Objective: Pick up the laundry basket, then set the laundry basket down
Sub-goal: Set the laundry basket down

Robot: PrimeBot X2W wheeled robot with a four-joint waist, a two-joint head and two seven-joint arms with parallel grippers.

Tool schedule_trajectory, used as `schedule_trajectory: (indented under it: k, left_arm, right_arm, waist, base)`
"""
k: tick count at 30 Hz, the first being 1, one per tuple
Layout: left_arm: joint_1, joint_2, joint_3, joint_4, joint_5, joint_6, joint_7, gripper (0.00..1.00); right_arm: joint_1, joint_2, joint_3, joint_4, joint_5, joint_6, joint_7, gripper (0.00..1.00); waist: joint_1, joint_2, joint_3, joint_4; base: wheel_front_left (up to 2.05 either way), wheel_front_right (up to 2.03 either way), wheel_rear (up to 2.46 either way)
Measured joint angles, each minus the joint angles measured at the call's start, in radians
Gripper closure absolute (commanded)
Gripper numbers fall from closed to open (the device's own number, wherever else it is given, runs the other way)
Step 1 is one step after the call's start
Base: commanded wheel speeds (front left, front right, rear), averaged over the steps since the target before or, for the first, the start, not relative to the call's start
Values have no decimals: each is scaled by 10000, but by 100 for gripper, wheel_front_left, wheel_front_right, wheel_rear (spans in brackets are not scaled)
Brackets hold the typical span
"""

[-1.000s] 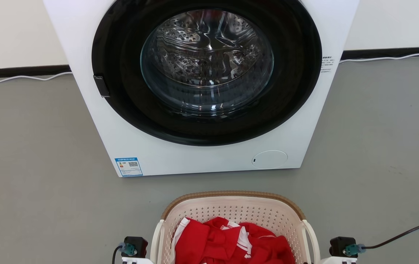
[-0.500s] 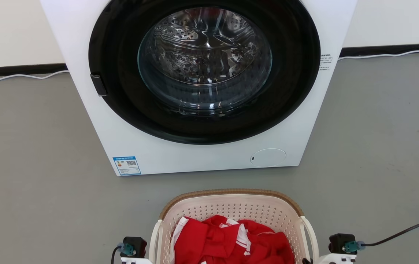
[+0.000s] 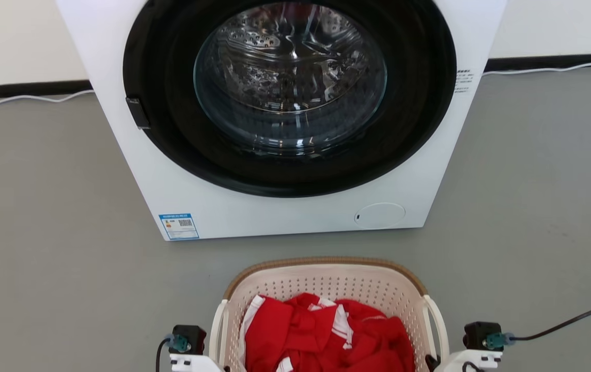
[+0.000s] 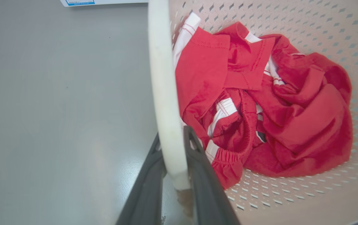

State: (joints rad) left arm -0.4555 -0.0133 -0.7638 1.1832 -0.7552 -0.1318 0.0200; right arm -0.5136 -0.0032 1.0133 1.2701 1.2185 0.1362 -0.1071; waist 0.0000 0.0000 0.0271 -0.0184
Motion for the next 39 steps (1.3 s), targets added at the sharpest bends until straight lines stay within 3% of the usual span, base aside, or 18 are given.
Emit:
schedule_trajectory:
  k: [24, 39]
  left_arm:
    - [-1567, 389, 33, -284, 4, 265, -1467, 100]
    - [-2582, 658, 184, -548, 4, 437, -2082, 100]
  right_arm:
    - [-2127, -50, 1005, -134, -98, 0, -1241, 100]
    - [-3288, -29, -1287, -370, -2495, 0, -1321, 100]
  waist:
    - [1, 0, 2603, 91]
    - [0, 0, 4296, 116]
  base:
    - [0, 0, 0]
    - [0, 0, 0]
